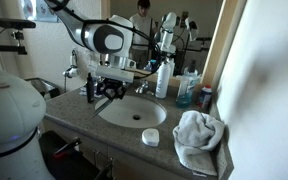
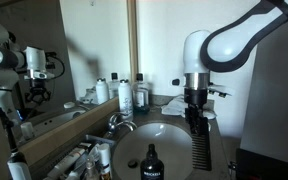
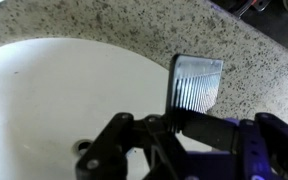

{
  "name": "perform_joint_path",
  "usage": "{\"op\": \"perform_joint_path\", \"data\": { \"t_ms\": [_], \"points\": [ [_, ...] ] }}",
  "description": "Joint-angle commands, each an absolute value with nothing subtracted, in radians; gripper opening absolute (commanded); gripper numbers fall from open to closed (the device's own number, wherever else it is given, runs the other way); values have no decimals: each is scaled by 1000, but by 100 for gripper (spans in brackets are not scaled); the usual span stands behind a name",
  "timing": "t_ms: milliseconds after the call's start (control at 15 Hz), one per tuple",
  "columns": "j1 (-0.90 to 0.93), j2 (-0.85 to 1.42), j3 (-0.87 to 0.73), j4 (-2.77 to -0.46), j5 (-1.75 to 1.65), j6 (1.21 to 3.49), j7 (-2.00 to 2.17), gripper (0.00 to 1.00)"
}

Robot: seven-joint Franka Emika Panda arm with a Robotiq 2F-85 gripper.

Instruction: Move the comb to the right side of the sink

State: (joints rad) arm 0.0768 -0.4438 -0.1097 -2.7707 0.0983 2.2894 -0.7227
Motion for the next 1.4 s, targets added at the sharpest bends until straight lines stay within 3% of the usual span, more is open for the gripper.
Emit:
{"op": "perform_joint_path", "data": {
  "t_ms": [0,533,1333],
  "points": [
    [52,-565,-134,-2781,85,2261,-686,0],
    [-33,-684,-105,-2784,0,2394,-368,0],
    [-405,-438,69,-2708,-333,2781,195,0]
  ]
}}
